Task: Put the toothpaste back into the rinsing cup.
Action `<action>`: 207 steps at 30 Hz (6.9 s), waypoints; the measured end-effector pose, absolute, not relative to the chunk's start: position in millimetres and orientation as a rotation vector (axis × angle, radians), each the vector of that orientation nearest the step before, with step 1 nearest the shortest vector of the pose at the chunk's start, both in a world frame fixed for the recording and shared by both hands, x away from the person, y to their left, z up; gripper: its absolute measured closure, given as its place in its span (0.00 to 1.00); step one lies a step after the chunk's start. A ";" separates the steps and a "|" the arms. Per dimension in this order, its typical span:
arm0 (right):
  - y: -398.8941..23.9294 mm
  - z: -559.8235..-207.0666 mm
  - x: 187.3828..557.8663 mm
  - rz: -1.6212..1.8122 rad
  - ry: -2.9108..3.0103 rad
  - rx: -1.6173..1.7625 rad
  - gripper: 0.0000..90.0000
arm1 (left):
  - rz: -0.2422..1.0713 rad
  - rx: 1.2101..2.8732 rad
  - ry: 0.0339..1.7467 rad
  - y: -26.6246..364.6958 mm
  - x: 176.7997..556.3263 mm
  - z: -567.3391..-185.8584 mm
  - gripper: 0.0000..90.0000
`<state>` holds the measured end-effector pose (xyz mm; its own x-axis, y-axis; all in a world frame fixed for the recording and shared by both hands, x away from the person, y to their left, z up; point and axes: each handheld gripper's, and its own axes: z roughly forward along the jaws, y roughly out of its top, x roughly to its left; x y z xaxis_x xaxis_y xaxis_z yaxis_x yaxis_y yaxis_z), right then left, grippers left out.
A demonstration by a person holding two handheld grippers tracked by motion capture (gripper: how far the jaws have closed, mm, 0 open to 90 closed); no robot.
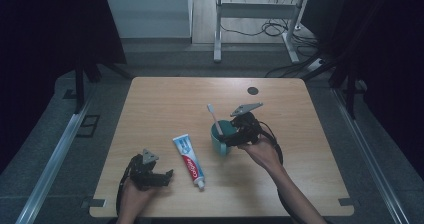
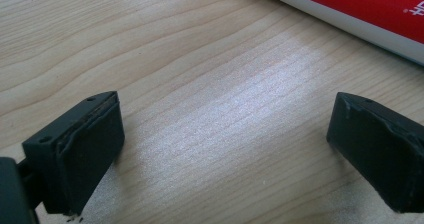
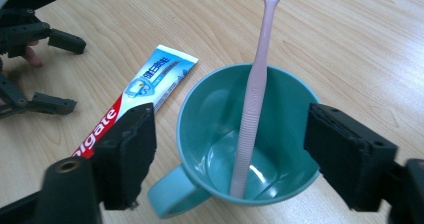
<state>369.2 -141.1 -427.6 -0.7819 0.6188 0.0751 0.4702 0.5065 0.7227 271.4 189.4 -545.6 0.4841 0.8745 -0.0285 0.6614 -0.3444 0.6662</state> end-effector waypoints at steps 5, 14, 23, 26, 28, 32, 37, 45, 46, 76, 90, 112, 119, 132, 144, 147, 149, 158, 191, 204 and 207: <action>-145.9 -427.8 364.2 1.123 2.557 0.926 0.15 | 0.447 2.114 1.262 189.4 271.4 -545.6 0.02; -157.1 -428.6 356.9 1.130 2.536 0.932 0.03 | 0.448 2.108 1.265 189.1 271.4 -545.8 0.02; -170.1 -430.8 352.0 1.112 2.507 0.884 0.00 | 0.448 2.108 1.265 189.1 271.4 -545.9 0.02; -175.2 -430.7 350.5 1.116 2.488 0.890 0.00 | 0.448 2.108 1.265 189.1 271.4 -545.9 0.02; -179.2 -430.7 349.6 1.125 2.483 0.893 0.00 | 0.449 2.107 1.264 189.1 271.4 -545.9 0.02; -186.3 -430.9 346.0 1.125 2.482 0.899 0.00 | 0.448 2.115 1.261 189.4 271.4 -545.7 0.02; -194.2 -432.8 340.5 1.100 2.484 0.905 0.00 | 0.448 2.109 1.265 189.1 271.4 -545.8 0.02; -207.4 -436.7 329.8 1.094 2.477 0.922 0.00 | 0.448 2.108 1.265 189.1 271.4 -545.9 0.02; -209.1 -437.2 328.4 1.094 2.471 0.924 0.00 | 0.448 2.108 1.265 189.1 271.4 -545.9 0.02; -255.0 -485.7 301.6 1.040 2.382 1.060 0.00 | 0.447 2.114 1.263 189.3 271.3 -545.7 0.02; -269.5 -526.3 293.7 1.002 2.400 1.121 0.00 | 0.448 2.115 1.263 189.4 271.4 -545.7 0.02; -278.0 -543.5 292.7 0.977 2.392 1.128 0.00 | 0.443 2.123 1.265 188.6 272.4 -545.0 0.02; -278.0 -543.5 292.2 0.977 2.389 1.132 0.00 | 0.466 2.137 1.261 189.1 271.4 -540.5 0.07; -278.2 -543.5 292.0 0.976 2.387 1.132 0.00 | 0.462 2.077 1.194 189.0 265.9 -523.7 0.34; -278.2 -543.5 292.0 0.976 2.387 1.132 0.00 | 0.413 2.105 1.098 170.4 269.1 -509.8 0.63; -278.2 -543.5 292.0 0.975 2.387 1.132 0.00 | 0.390 2.117 1.077 164.2 270.5 -506.8 0.70; -278.2 -543.5 292.0 0.976 2.387 1.132 0.00 | 0.371 2.126 1.060 159.3 272.1 -504.5 0.75; -278.2 -543.5 292.0 0.976 2.387 1.132 0.00 | 0.303 2.176 0.973 126.4 282.9 -492.7 0.92; -278.2 -543.6 292.1 0.977 2.387 1.128 0.00 | 0.155 2.305 0.924 76.5 290.8 -515.9 0.99; -278.2 -543.6 292.1 0.977 2.387 1.129 0.00 | 0.162 2.329 0.958 91.3 286.5 -518.5 0.97; -278.2 -543.6 292.1 0.977 2.387 1.129 0.00 | 0.161 2.331 0.974 95.1 285.8 -518.5 0.97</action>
